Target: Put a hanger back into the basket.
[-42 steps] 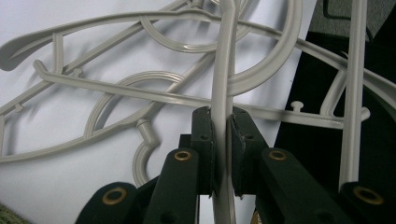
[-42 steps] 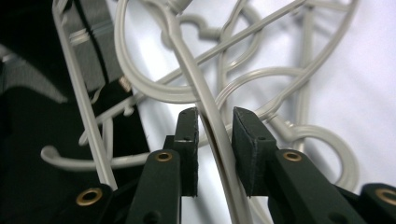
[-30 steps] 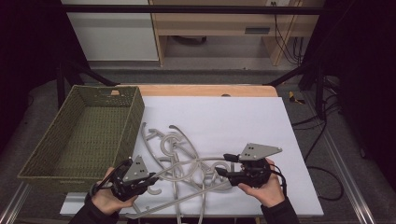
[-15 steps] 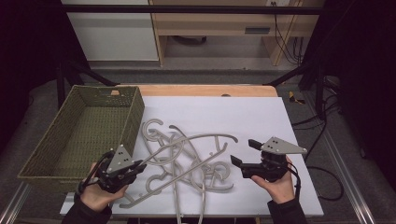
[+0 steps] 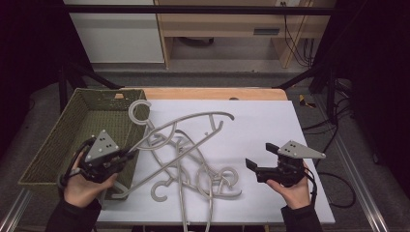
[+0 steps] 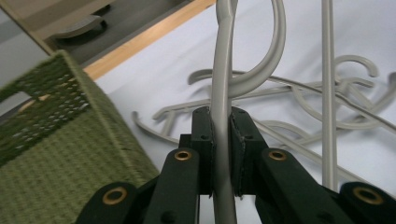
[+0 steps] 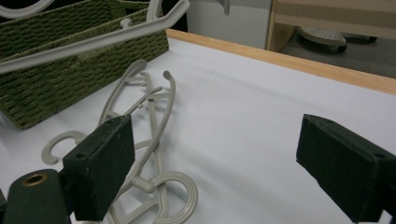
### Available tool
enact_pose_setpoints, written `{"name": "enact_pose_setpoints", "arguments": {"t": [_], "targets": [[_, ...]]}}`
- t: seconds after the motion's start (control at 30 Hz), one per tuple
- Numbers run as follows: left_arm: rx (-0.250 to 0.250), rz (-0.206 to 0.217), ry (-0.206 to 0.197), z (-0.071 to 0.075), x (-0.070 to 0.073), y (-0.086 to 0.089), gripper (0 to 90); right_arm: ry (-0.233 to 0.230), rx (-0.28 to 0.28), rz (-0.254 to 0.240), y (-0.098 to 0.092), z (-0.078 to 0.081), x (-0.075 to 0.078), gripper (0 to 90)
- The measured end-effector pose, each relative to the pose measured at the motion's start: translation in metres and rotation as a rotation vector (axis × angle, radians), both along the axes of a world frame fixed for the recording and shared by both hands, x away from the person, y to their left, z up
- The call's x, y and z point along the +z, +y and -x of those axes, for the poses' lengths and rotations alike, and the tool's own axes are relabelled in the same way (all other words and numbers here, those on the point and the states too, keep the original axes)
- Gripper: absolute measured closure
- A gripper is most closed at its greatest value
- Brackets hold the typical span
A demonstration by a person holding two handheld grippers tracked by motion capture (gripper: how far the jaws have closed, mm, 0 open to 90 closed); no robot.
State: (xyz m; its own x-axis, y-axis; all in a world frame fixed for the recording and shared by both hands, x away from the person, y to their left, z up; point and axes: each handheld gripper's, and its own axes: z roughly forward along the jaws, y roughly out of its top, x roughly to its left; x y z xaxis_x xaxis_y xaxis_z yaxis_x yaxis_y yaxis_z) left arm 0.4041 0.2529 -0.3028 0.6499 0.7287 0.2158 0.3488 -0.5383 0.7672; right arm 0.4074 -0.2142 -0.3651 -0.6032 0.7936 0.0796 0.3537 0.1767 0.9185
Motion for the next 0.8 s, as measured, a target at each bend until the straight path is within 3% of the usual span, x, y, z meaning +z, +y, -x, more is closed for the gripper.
{"name": "enact_pose_setpoints", "arguments": {"t": [0.27, 0.33, 0.5, 0.53, 0.8], "targets": [[0.042, 0.055, -0.014, -0.023, 0.02, 0.03, 81.5, 0.003, 0.007, 0.013, 0.002, -0.001, -0.001, 9.8], [0.053, 0.044, -0.014, -0.029, 0.025, 0.039, 81.5, 0.001, 0.008, 0.01, 0.002, -0.001, -0.001, 9.7], [0.09, 0.066, -0.018, -0.044, 0.032, 0.062, 81.5, -0.006, 0.009, 0.002, 0.001, 0.0, 0.0, 9.7], [0.103, 0.068, -0.034, -0.047, 0.032, 0.066, 81.5, -0.006, 0.009, 0.004, 0.001, 0.0, 0.0, 9.7], [0.153, 0.052, -0.012, -0.062, 0.034, 0.103, 81.5, 0.001, 0.011, 0.002, 0.001, -0.001, 0.0, 9.4]]}}
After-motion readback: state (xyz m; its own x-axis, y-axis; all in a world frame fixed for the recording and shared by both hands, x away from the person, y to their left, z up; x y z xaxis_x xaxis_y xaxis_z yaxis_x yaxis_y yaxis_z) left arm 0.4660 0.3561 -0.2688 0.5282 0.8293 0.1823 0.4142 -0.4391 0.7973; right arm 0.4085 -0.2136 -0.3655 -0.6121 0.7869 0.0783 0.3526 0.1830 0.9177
